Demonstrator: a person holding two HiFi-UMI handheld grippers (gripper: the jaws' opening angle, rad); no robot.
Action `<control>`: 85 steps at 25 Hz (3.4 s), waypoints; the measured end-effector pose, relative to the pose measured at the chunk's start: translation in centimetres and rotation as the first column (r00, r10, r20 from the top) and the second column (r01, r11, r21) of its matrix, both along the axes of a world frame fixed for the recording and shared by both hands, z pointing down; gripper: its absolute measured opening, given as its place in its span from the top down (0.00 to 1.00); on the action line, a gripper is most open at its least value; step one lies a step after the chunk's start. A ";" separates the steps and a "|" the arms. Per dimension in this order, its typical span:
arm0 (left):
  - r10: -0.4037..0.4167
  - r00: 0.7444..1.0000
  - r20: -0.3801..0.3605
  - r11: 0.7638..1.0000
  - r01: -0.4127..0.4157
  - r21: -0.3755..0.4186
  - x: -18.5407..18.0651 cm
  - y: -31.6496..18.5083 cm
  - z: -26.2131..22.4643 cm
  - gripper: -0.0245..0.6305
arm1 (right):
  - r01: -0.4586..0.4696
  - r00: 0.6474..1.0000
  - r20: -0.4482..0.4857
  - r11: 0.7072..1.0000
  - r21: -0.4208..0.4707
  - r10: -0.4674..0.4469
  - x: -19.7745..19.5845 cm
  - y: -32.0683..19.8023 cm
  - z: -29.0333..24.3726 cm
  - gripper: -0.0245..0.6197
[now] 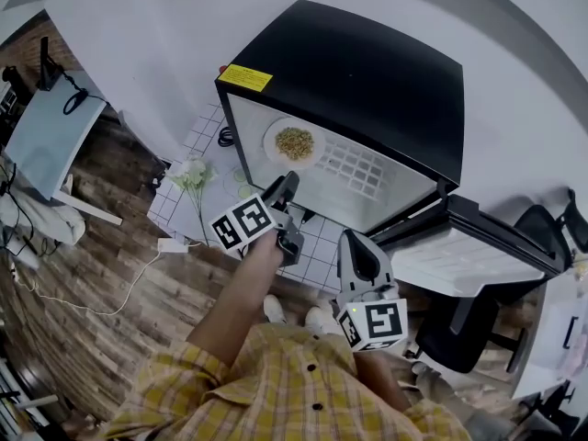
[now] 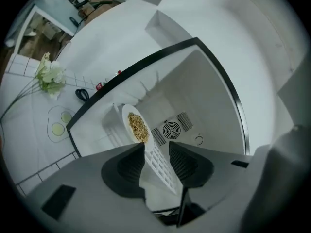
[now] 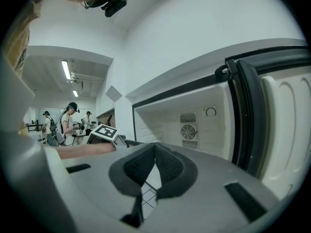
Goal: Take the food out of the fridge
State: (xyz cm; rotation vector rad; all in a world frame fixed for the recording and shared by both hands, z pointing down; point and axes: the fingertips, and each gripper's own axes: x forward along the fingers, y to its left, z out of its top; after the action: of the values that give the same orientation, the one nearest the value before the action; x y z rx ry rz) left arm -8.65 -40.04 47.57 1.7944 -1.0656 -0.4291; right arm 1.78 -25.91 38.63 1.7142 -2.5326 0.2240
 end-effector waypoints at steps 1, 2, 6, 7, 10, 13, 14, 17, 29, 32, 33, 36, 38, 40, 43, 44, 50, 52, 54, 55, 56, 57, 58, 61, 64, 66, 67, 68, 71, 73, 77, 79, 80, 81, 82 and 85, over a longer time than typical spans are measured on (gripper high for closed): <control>-0.010 0.999 -0.038 1.000 0.009 -0.021 -0.2 -0.5 0.4 0.73 | -0.003 1.000 -0.002 1.000 0.000 0.003 0.0 -0.1 0.0 0.95; -0.020 0.997 -0.074 0.999 0.017 -0.039 -0.3 -1.0 0.8 0.73 | -0.006 1.000 -0.004 1.000 0.001 0.006 0.1 -0.1 0.0 0.95; -0.047 0.985 -0.165 0.996 0.033 -0.086 -0.5 -2.7 2.1 0.73 | -0.019 1.000 -0.012 1.000 0.000 0.019 0.3 -0.1 0.0 0.95; -0.055 0.980 -0.190 0.994 0.036 -0.102 -0.6 -3.1 2.4 0.73 | -0.021 1.000 -0.014 1.000 0.000 0.021 0.3 -0.2 0.0 0.95; -0.091 0.964 -0.250 0.988 0.056 -0.143 -1.0 -3.9 3.2 0.73 | -0.025 0.999 -0.024 1.000 0.003 0.025 0.2 -0.2 -0.1 0.95; -0.138 0.940 -0.312 0.980 0.084 -0.180 -1.6 -4.9 4.2 0.74 | -0.032 0.999 -0.032 0.999 0.009 0.033 0.4 -0.4 -0.2 0.95; -0.146 0.934 -0.325 0.978 0.087 -0.189 -1.7 -5.2 4.5 0.75 | -0.036 0.999 -0.034 0.999 0.009 0.036 0.5 -0.4 -0.2 0.95; -0.149 0.929 -0.339 0.976 0.083 -0.202 -1.6 -5.8 5.0 0.76 | -0.044 0.998 -0.036 0.999 0.008 0.044 0.8 -0.5 -0.2 0.95; -0.209 0.901 -0.380 0.957 0.109 -0.268 -2.0 -7.3 6.6 0.84 | -0.042 0.999 -0.035 0.999 0.005 0.042 1.2 -0.8 0.0 0.95; -0.208 0.907 -0.366 0.955 0.107 -0.276 -2.0 -7.1 6.6 0.87 | -0.042 0.998 -0.039 0.999 0.003 0.042 1.3 -0.6 0.0 0.95; -0.207 0.910 -0.360 0.955 0.108 -0.275 -2.1 -7.1 6.5 0.92 | -0.042 0.998 -0.039 0.999 0.003 0.042 1.3 -0.5 -0.1 0.95; -0.203 0.916 -0.346 0.957 0.111 -0.269 -2.2 -7.0 5.9 0.93 | -0.042 0.998 -0.035 0.999 0.006 0.042 1.4 -0.2 -0.2 0.95; -0.202 0.919 -0.339 0.957 0.111 -0.269 -2.2 -6.7 5.8 0.93 | -0.042 0.999 -0.033 0.999 0.008 0.043 1.6 -0.1 -0.2 0.95; -0.208 0.916 -0.342 0.955 0.115 -0.275 -2.3 -6.4 5.8 0.93 | -0.039 0.999 -0.030 0.999 0.009 0.039 1.5 0.1 -0.3 0.95; -0.214 0.911 -0.354 0.954 0.117 -0.274 -2.4 -5.9 5.6 0.93 | -0.032 0.999 -0.029 0.999 0.009 0.032 1.4 0.3 -0.3 0.95; -0.213 0.909 -0.359 0.956 0.117 -0.270 -2.4 -5.7 5.4 0.93 | -0.030 0.999 -0.029 1.000 0.007 0.030 1.4 0.4 -0.3 0.95; -0.214 0.897 -0.386 0.961 0.123 -0.246 -2.4 -4.6 3.6 0.93 | -0.011 1.000 -0.027 1.000 0.004 0.011 1.0 0.9 -0.1 0.95; -0.220 0.893 -0.393 0.961 0.130 -0.242 -2.5 -3.9 3.1 0.93 | -0.004 1.000 -0.027 1.000 0.003 0.004 0.9 1.0 0.0 0.95; -0.227 0.885 -0.405 0.961 0.138 -0.238 -2.6 -3.2 2.5 0.93 | 0.000 1.000 -0.027 1.000 0.004 0.000 0.8 1.1 -0.1 0.95; -0.228 0.882 -0.412 0.962 0.139 -0.234 -2.6 -2.7 2.1 0.93 | 0.002 1.000 -0.026 1.000 0.005 -0.002 0.7 1.2 -0.1 0.95; -0.227 0.880 -0.417 0.963 0.140 -0.230 -2.6 -2.3 1.7 0.93 | 0.003 1.000 -0.026 1.000 0.005 -0.003 0.7 1.2 -0.1 0.95; -0.227 0.878 -0.422 0.964 0.140 -0.226 -2.6 -1.9 1.2 0.93 | 0.005 1.000 -0.026 1.000 0.005 -0.005 0.6 1.2 -0.1 0.95; -0.227 0.877 -0.424 0.965 0.143 -0.222 -2.5 -1.4 0.8 0.93 | 0.006 1.000 -0.026 1.000 0.005 -0.006 0.6 1.3 -0.1 0.95; -0.232 0.879 -0.416 0.965 0.152 -0.215 -2.3 0.4 -0.2 0.93 | 0.011 1.000 -0.023 1.000 0.006 -0.011 0.5 1.4 -0.2 0.95; -0.238 0.877 -0.417 0.963 0.157 -0.218 -2.0 2.3 -0.9 0.93 | 0.022 0.999 -0.023 1.000 0.008 -0.021 0.3 1.5 -0.1 0.95; -0.242 0.872 -0.426 0.962 0.160 -0.219 -2.0 3.3 -1.5 0.93 | 0.027 0.999 -0.023 1.000 0.009 -0.027 0.2 1.6 -0.1 0.95; -0.243 0.870 -0.429 0.963 0.162 -0.217 -2.0 3.8 -1.9 0.93 | 0.029 0.999 -0.022 1.000 0.009 -0.029 0.2 1.6 -0.1 0.95; -0.244 0.869 -0.430 0.963 0.165 -0.213 -2.0 4.2 -2.3 0.93 | 0.030 0.999 -0.021 0.999 0.011 -0.030 0.2 1.6 -0.2 0.95; -0.246 0.870 -0.427 0.965 0.177 -0.195 -2.2 5.8 -3.5 0.93 | 0.036 0.999 -0.016 0.999 0.014 -0.035 0.1 1.7 -0.2 0.95; -0.250 0.871 -0.423 0.965 0.186 -0.186 -2.4 6.8 -3.9 0.93 | 0.041 0.999 -0.014 0.999 0.015 -0.041 0.1 1.7 -0.2 0.95; -0.259 0.867 -0.426 0.963 0.197 -0.186 -2.5 8.4 -4.3 0.93 | 0.049 0.999 -0.009 0.999 0.016 -0.049 -0.1 1.7 -0.1 0.95; -0.266 0.863 -0.431 0.961 0.201 -0.191 -2.6 9.3 -4.4 0.93 | 0.057 0.998 -0.007 0.998 0.021 -0.057 -0.3 1.8 -0.2 0.95; -0.269 0.860 -0.433 0.960 0.203 -0.193 -2.6 9.7 -4.6 0.93 | 0.062 0.998 -0.006 0.998 0.023 -0.062 -0.5 1.9 -0.3 0.95; -0.272 0.858 -0.435 0.959 0.206 -0.193 -2.7 10.1 -4.7 0.93 | 0.067 0.998 -0.006 0.997 0.025 -0.066 -0.6 2.0 -0.3 0.95; -0.276 0.855 -0.438 0.958 0.210 -0.194 -2.8 10.6 -4.8 0.93 | 0.070 0.998 -0.006 0.997 0.026 -0.070 -0.7 2.0 -0.3 0.95; -0.281 0.850 -0.446 0.958 0.216 -0.191 -2.8 11.7 -5.3 0.93 | 0.075 0.997 -0.007 0.997 0.026 -0.075 -0.9 2.2 -0.4 0.95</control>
State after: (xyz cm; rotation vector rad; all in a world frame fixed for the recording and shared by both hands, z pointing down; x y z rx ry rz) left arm -11.41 -28.34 42.28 1.3355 -0.9522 -0.8823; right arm 0.93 -23.71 38.22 1.6219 -2.6011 0.1809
